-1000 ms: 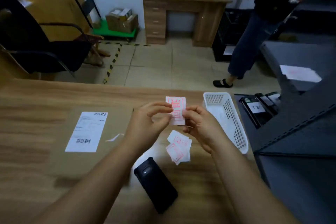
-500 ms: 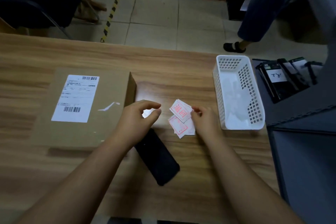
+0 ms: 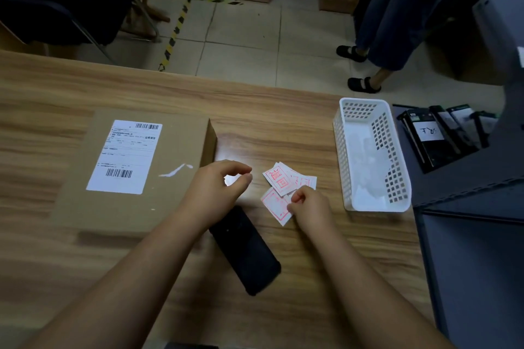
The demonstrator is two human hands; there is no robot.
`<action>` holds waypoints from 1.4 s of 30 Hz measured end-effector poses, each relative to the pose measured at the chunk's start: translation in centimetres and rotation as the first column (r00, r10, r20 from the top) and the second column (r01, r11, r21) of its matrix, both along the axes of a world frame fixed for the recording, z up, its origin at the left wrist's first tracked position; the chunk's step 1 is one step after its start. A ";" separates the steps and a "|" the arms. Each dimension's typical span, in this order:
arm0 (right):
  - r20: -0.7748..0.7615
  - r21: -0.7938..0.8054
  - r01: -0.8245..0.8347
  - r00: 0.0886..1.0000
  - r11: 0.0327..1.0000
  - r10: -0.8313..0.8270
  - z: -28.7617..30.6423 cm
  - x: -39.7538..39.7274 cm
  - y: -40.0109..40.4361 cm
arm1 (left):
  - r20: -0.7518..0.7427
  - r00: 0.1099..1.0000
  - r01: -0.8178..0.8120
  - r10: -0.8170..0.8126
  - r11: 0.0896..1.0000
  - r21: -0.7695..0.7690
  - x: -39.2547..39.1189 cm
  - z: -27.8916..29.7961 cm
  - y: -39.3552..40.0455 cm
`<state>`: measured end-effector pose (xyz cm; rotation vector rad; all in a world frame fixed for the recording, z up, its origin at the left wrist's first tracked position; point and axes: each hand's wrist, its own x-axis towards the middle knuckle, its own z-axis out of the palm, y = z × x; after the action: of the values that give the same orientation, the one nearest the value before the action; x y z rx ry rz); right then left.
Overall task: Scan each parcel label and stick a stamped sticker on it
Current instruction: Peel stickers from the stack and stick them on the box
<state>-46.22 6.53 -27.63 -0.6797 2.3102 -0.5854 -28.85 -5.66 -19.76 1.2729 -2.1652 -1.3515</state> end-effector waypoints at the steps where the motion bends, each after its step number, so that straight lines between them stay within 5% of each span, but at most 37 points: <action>1: 0.047 -0.024 0.027 0.999 0.999 -0.025 0.2 -0.3 0.1 | 0.003 1.000 0.001 -0.001 1.000 -0.001 0.1 0.1 0.0; 6: 0.225 -0.158 0.047 0.974 0.986 -0.010 0.9 -1.0 0.5 | 0.017 1.000 0.017 -0.017 1.000 -0.007 0.3 0.1 0.1; 10: -0.124 -0.076 -0.109 0.987 0.991 0.099 0.6 -1.8 0.8 | 0.034 0.999 0.025 -0.024 1.000 -0.011 0.4 0.1 0.3; 13: -0.204 0.128 -0.244 0.942 0.961 0.266 0.4 -1.9 0.9 | 0.044 0.998 0.034 -0.033 0.999 -0.019 0.5 -0.1 0.5; 24: -0.115 -0.036 -0.081 0.990 0.996 0.077 0.2 -3.2 0.8 | 0.053 0.997 0.049 -0.048 0.999 -0.017 -0.2 0.4 1.0; 27: -0.240 0.086 -0.138 0.958 0.987 0.155 0.1 -3.6 0.0 | 0.065 0.997 0.052 -0.051 0.998 -0.017 -0.3 0.6 1.1; 32: -0.196 0.192 -0.178 0.957 0.965 0.216 -0.2 -4.4 -1.6 | 0.066 0.997 0.047 -0.045 0.998 -0.032 0.1 0.9 0.9; 42: -0.141 0.091 -0.138 0.979 0.986 0.150 0.3 -5.8 -1.9 | 0.055 0.998 0.035 -0.034 0.999 -0.035 0.1 1.4 0.3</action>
<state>-52.01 4.60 -27.36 -0.8682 2.3809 -0.3836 -28.79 -5.39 -18.37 1.2784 -2.2471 -1.2998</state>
